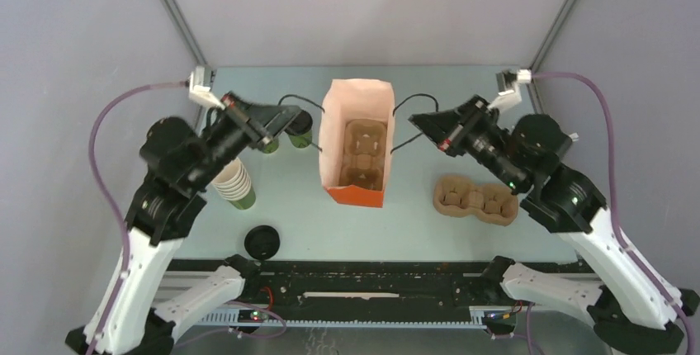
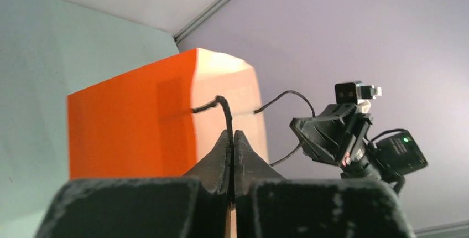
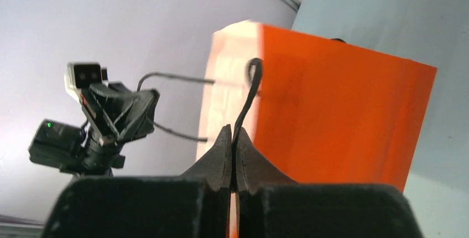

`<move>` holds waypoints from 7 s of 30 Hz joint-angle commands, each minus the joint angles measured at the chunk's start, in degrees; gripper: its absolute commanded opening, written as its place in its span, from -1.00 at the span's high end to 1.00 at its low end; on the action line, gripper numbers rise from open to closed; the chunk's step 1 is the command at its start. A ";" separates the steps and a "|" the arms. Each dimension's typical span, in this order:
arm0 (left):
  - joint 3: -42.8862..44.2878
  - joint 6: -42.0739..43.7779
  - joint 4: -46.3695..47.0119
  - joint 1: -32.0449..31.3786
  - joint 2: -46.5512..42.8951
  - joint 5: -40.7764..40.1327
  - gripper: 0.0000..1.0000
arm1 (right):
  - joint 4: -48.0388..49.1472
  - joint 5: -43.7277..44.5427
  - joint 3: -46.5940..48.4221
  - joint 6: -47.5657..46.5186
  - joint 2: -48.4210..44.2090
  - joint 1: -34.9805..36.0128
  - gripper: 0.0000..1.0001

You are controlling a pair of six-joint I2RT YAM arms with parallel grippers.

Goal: Pack the takeout coffee

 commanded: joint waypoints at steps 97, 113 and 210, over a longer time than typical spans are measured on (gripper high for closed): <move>-15.03 46.67 16.52 -16.09 2.85 -38.73 1.00 | 35.63 -40.57 -16.28 -45.19 7.87 -23.06 1.00; 9.94 24.36 -17.02 -3.75 20.28 -13.66 0.99 | -4.02 -28.79 5.88 -24.29 20.89 -24.79 1.00; 6.21 14.50 -35.97 -16.78 -10.66 -37.82 -0.98 | -43.60 3.64 40.12 -18.80 27.04 18.58 -0.90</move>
